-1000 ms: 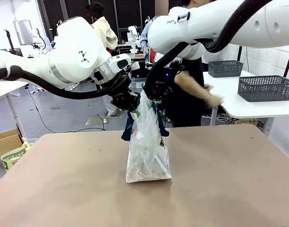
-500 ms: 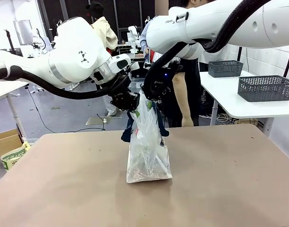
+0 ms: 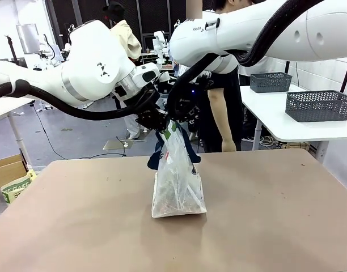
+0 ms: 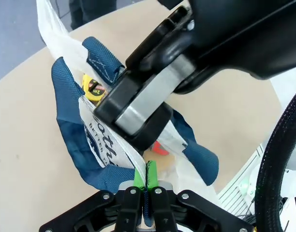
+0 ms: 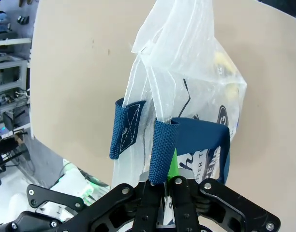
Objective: Transfer purchased items from the store into the shopping bag.
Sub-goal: Move the Reusable shopping bag to the right side of the table.
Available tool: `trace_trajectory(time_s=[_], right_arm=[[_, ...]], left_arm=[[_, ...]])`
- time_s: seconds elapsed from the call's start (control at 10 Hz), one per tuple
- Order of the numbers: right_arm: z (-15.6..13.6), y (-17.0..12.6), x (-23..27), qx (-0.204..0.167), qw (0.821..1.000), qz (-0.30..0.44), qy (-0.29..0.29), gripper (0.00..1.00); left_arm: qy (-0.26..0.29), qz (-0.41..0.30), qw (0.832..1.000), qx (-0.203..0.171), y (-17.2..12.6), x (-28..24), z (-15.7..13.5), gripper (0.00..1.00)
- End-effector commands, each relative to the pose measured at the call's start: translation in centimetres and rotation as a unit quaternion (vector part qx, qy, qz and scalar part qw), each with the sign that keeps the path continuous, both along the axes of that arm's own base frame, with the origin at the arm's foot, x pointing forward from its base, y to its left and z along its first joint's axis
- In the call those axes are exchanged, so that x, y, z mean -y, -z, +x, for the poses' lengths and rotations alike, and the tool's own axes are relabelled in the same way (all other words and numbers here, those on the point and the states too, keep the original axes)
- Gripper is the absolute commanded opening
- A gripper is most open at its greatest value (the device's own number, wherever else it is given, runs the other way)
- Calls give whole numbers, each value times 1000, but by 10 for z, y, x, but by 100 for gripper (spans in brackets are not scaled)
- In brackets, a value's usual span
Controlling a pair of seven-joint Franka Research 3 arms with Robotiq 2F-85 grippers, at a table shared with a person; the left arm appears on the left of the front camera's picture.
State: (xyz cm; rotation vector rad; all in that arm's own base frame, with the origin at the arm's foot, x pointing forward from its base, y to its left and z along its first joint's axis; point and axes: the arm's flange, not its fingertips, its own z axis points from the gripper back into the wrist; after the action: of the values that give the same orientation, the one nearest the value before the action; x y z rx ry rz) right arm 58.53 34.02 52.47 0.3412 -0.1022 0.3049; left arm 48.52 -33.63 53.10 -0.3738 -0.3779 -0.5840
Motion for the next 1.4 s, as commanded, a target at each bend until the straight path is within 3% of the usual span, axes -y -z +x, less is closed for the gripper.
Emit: trace_trajectory(time_s=[0.0,0.3,0.8,1.3], right_arm=[[6,2,-6,-13,1000,6,12,0],[7,4,-5,-14,1000,6,16,0],[9,6,-5,-18,1000,5,14,0],[12,6,-3,-20,1000,6,15,0]], left_arm=[[15,-18,1000,20,-2,-1,7,0],[24,-18,999,24,-1,1,3,0],[50,-33,998,34,-3,-5,-15,99],[81,-61,994,52,-7,-7,-36,100]])
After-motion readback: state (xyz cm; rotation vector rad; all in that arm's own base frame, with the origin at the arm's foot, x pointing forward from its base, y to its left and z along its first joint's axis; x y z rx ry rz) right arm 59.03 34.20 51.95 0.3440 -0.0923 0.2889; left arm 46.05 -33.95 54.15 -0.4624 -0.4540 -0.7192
